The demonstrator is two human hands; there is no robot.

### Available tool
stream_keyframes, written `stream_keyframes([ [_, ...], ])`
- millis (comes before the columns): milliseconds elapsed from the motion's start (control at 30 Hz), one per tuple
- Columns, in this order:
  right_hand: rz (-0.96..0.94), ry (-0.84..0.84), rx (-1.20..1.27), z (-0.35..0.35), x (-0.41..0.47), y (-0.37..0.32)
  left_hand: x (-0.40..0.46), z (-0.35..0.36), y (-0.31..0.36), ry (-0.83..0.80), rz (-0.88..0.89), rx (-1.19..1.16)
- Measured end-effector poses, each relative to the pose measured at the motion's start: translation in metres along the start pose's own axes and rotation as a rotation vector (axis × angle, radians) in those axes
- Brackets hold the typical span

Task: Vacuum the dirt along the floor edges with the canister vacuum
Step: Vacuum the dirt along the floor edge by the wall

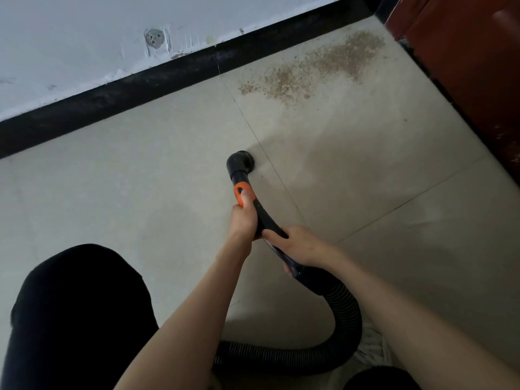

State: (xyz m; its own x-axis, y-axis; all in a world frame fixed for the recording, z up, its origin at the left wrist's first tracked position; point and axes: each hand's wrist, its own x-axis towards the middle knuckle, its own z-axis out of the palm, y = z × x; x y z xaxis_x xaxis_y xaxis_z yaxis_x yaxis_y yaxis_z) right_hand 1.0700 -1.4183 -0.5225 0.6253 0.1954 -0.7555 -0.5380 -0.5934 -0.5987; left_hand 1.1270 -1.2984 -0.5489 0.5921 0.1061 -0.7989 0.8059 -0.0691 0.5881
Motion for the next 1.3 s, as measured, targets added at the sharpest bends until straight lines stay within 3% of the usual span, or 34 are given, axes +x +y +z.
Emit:
stream_keyframes([
  [233,0.058,0.165,0.008,-0.002,-0.017,0.014,-0.009,0.021,0.011,-0.150,-0.015,0.068],
  [400,0.087,0.300,-0.176,0.005,-0.023,0.017,-0.014,0.021,0.002,-0.124,-0.017,0.027],
  [833,0.146,0.064,0.165,0.014,-0.074,0.040,-0.071,0.017,-0.038,-0.116,-0.059,-0.131],
  [1300,0.122,-0.099,0.191,0.027,-0.120,0.075,-0.130,0.026,-0.078,-0.022,-0.132,-0.141],
])
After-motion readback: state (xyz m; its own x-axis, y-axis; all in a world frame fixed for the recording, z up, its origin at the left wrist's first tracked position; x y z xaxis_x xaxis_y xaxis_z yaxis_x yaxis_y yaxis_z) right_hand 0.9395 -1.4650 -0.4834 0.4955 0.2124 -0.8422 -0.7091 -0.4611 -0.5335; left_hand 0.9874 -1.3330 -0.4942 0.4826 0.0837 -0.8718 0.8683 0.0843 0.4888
